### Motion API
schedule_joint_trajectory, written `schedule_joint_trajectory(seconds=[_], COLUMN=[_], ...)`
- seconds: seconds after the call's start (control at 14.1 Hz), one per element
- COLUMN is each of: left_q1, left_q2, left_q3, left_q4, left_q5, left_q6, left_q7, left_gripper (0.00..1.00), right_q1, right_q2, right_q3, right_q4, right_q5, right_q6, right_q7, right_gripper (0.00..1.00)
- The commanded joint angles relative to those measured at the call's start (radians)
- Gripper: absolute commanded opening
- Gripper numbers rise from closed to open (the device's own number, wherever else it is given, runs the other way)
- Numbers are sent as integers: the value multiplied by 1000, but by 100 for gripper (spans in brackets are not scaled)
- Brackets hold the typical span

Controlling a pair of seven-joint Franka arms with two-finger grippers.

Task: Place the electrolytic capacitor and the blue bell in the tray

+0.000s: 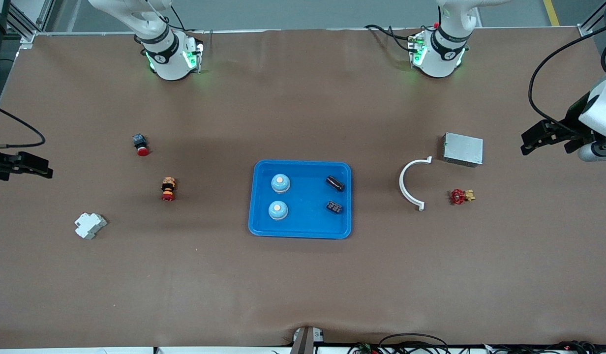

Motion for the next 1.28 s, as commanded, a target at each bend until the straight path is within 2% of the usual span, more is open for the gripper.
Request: schedule_joint_trajectory(seconds=[0.0, 0.43, 0.85, 1.07, 1.21], left_q1=[4, 3, 3, 3, 3], left_q2=[10, 10, 12, 10, 10], left_q3=[0, 0, 0, 0, 0], left_q4=[26, 26, 26, 26, 26], left_q5=[-17, -17, -17, -17, -17], left_q6=[-22, -22, -22, -22, -22], left_q7=[12, 12, 12, 12, 13], left_gripper=[100, 100, 100, 100, 100], right_q1=[-14, -14, -14, -14, -15], right_q2=[-101, -199, -230, -231, -234], right_q3=[18, 18, 20, 20, 18], right_q4=[-107, -170, -158, -158, -158], right_q5=[-20, -19, -5, -2, 25], right_q6=[15, 10, 12, -16, -25], right_q7=[7, 11, 16, 88, 97], right_gripper=[100, 100, 100, 100, 100])
